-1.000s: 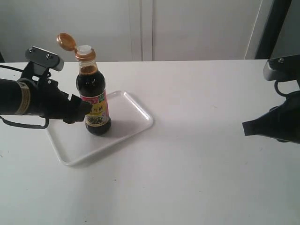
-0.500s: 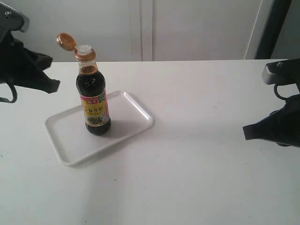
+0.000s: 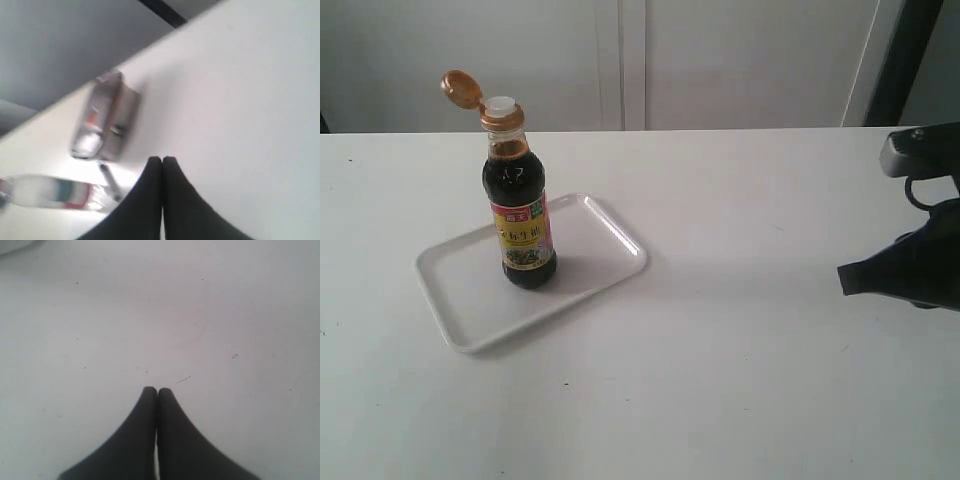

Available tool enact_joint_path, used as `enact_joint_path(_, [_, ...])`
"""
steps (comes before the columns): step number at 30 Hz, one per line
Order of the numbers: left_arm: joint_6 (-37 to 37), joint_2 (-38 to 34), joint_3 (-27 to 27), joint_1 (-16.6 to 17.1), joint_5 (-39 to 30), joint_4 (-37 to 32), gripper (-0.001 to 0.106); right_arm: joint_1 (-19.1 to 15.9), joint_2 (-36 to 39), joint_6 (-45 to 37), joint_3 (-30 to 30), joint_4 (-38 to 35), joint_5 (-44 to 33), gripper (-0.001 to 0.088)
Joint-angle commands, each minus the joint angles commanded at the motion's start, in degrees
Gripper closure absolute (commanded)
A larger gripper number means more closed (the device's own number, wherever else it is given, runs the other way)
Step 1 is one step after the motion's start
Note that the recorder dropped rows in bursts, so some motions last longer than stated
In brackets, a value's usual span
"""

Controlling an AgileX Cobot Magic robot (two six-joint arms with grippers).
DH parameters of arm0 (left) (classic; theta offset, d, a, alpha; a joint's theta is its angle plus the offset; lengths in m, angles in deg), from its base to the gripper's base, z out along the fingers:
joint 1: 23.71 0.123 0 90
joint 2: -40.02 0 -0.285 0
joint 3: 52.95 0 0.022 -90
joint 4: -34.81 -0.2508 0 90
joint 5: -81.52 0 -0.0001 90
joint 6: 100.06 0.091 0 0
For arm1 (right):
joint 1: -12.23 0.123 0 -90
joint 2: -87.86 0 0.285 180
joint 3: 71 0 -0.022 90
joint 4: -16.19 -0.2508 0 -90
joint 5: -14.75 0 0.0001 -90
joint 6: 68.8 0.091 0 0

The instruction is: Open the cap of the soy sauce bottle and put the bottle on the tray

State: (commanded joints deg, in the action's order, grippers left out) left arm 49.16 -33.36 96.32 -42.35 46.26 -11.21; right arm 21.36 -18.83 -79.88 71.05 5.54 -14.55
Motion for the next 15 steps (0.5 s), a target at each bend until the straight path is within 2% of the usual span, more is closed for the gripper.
enact_joint_path(3, [16.89,0.12,0.0,0.0,0.25,20.36,0.105,0.0,0.0,-1.46,0.38,1.43,1.63,0.0868])
enact_joint_path(6, [25.33,1.04,0.47,0.0,-0.37,30.04,0.105,-0.27,0.0,1.88,1.79,7.16,0.32,0.0868])
enact_joint_path(11, [25.84,4.71,0.58,0.0,0.03,35.15,0.105,-2.75,0.53,6.67,4.79,13.03,-10.58,0.0868])
enact_joint_path(15, [25.84,8.1,-0.68,0.0,1.23,36.76,0.105,-4.82,-0.3,10.13,5.09,15.0,-14.43,0.0868])
